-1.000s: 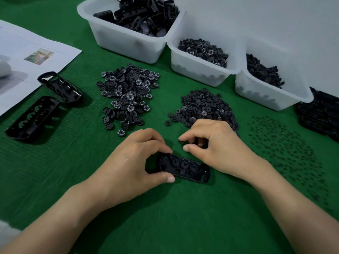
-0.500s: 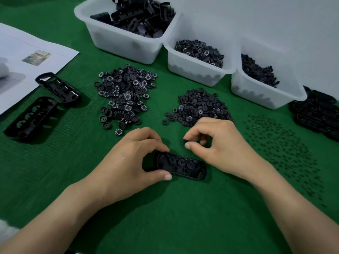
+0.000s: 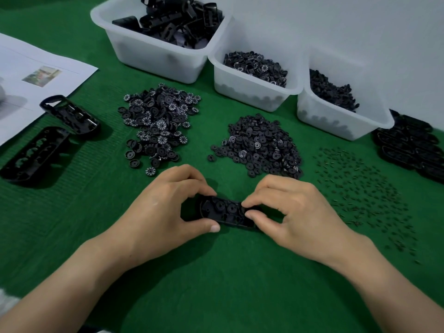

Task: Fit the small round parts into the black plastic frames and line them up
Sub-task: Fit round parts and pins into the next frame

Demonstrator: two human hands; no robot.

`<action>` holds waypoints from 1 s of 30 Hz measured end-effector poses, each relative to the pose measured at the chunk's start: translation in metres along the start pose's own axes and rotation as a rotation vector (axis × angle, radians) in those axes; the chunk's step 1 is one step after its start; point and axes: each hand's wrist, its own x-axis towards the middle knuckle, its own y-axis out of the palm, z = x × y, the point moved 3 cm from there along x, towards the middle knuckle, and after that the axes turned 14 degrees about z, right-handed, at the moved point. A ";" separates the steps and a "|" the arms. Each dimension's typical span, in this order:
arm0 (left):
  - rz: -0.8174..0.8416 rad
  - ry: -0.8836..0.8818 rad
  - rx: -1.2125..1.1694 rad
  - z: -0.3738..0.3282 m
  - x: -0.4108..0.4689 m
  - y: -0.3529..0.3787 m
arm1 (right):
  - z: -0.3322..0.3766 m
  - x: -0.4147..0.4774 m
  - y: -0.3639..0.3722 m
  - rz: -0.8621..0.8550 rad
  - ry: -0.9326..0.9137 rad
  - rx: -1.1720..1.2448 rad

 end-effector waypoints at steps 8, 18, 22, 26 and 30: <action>0.016 -0.011 0.003 -0.002 0.000 -0.001 | -0.011 -0.001 -0.003 0.001 0.062 0.226; 0.067 -0.022 0.082 -0.011 0.006 0.003 | -0.040 -0.033 -0.032 -0.245 0.238 0.408; 0.131 0.037 0.072 -0.032 0.015 0.023 | -0.068 -0.074 -0.037 -0.274 0.378 0.494; 0.208 0.091 0.075 -0.057 0.028 0.048 | -0.084 -0.110 -0.033 -0.241 0.465 0.473; 0.254 0.115 0.098 -0.079 0.044 0.069 | -0.093 -0.126 -0.027 -0.188 0.491 0.379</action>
